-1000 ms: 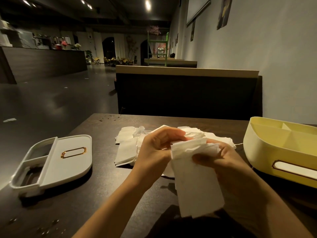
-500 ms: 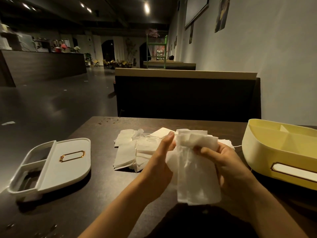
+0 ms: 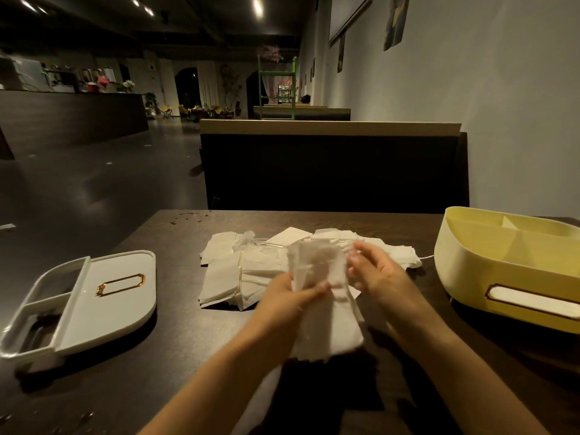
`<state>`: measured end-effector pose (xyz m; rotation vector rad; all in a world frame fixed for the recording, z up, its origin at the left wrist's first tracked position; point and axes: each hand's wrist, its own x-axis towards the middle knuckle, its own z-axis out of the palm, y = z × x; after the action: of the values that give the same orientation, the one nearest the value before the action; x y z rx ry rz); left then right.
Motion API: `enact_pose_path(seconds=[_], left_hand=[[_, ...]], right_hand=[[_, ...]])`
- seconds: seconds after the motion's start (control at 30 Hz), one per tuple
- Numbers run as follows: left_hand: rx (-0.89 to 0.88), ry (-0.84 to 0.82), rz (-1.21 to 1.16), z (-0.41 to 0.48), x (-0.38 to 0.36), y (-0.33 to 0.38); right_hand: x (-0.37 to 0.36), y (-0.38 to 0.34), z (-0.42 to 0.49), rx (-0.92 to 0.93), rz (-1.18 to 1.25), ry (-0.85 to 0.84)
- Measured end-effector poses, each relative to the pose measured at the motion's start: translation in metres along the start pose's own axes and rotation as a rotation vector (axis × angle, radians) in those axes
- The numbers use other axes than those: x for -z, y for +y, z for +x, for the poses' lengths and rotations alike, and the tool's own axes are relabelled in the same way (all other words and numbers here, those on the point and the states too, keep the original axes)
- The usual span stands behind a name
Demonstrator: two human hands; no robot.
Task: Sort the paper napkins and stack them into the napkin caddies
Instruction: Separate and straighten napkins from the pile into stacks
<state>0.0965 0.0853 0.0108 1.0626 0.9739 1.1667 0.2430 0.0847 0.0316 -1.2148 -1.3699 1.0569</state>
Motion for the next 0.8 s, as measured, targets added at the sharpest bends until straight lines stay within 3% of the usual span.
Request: enact_pose_path(seconds=[0.1, 0.27, 0.57, 0.8], left_hand=[[0.061, 0.119, -0.108, 0.01, 0.025, 0.018], [0.033, 0.3, -0.213, 0.015, 0.053, 0.035], [0.001, 0.439, -0.362, 0.016, 0.079, 0.047], [-0.048, 0.495, -0.422, 0.018, 0.09, 0.051]], right_hand=[[0.018, 0.006, 0.008, 0.125, -0.382, 0.151], [0.013, 0.03, 0.016, 0.159, -0.746, -0.023], [0.003, 0.051, 0.021, 0.097, -0.879, -0.057], [-0.037, 0.021, 0.043, 0.388, -1.082, -0.168]])
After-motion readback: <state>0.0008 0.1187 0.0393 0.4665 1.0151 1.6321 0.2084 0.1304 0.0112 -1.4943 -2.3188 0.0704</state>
